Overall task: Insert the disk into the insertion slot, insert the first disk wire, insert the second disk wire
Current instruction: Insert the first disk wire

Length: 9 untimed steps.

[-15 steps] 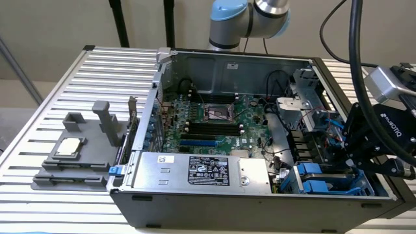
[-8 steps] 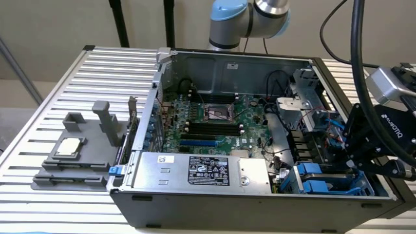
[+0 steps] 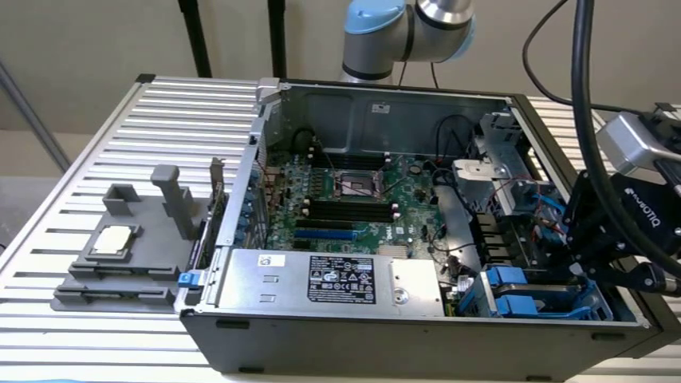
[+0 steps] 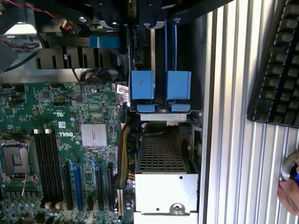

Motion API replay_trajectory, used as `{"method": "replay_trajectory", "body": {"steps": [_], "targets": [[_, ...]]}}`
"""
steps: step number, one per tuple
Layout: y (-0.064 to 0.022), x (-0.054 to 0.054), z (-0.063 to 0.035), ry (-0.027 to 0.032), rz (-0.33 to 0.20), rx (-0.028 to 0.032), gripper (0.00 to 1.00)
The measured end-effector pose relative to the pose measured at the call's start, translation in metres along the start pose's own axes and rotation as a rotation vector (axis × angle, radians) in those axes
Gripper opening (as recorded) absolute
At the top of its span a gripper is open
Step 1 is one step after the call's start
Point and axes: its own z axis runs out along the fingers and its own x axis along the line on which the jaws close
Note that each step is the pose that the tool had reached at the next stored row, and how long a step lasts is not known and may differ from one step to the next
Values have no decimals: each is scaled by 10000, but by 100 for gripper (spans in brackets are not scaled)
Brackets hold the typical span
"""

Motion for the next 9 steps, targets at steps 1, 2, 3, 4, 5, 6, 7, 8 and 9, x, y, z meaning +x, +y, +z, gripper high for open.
{"method": "replay_trajectory", "body": {"steps": [1, 2, 3, 4, 5, 6, 7, 8, 9], "targets": [[3, 0, 1, 1, -12, 16, 17], [7, 0, 2, 2, -22, 29, 17], [13, 0, 3, 2, -28, 37, 17], [21, 1, 4, 4, -32, 43, 17], [28, 1, 6, 3, -36, 47, 17], [34, 2, 8, 2, -40, 50, 17], [37, 2, 9, 3, -42, 51, 17], [37, 2, 8, 5, -44, 54, 17], [37, 2, 7, 6, -47, 57, 17]]}}
